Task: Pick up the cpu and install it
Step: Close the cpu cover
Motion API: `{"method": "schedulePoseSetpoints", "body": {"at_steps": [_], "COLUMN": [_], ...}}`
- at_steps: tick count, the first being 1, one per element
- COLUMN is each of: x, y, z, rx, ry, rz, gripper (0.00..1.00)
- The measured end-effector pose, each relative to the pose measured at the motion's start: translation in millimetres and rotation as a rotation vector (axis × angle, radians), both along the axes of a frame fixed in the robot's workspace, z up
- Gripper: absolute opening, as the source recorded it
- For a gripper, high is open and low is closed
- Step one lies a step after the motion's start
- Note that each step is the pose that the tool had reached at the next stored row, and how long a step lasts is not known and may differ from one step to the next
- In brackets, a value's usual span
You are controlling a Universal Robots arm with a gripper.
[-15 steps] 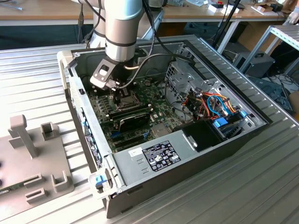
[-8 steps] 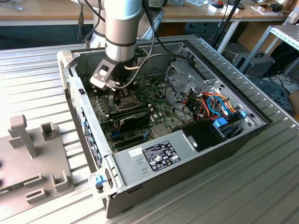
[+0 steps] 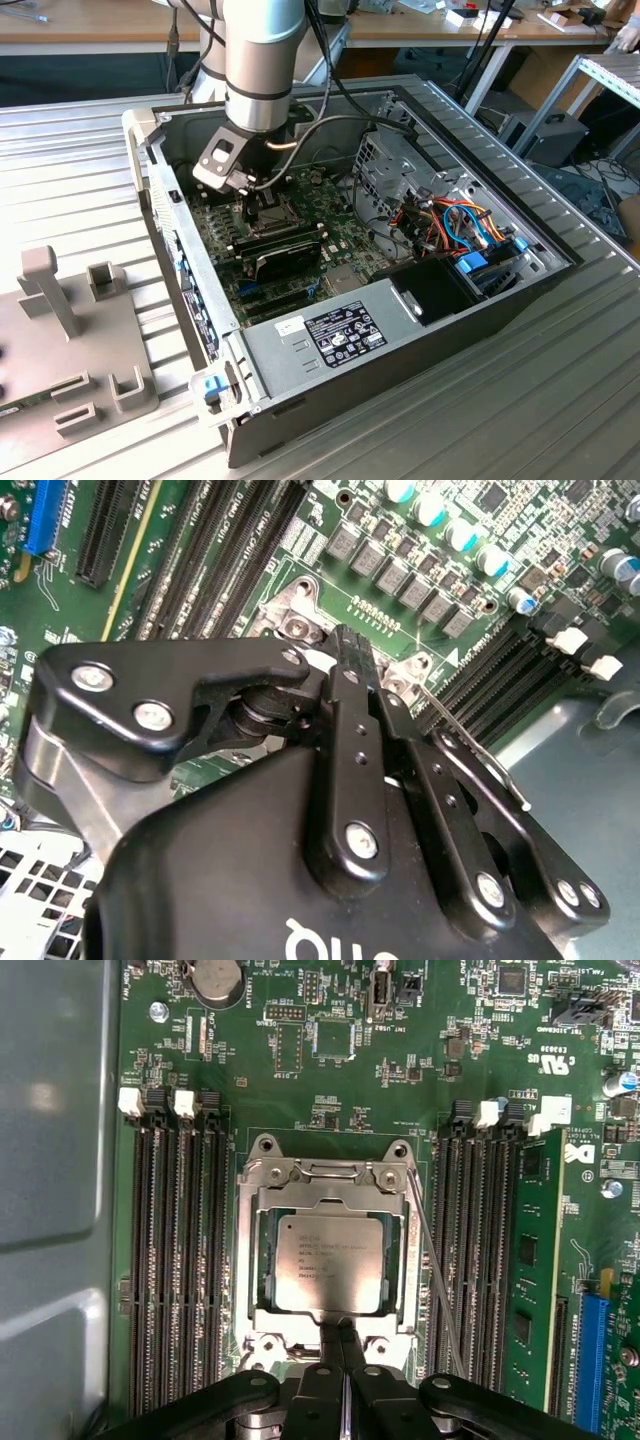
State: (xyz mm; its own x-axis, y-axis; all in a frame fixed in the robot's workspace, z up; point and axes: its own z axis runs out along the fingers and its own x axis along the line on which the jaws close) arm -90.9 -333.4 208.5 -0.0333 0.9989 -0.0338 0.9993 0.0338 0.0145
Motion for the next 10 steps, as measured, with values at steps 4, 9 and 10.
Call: {"method": "schedulePoseSetpoints", "body": {"at_steps": [4,9,10], "x": [-0.1,-0.1,-0.1], "y": [-0.1,-0.1,-0.1], "z": [7.3,18.3,21.4], "rx": [-0.0003,-0.0002,-0.0003], "ry": [0.0002,0.0001,0.0002], "rz": [0.000,0.000,0.000], "gripper": [0.11,0.11,0.11]}}
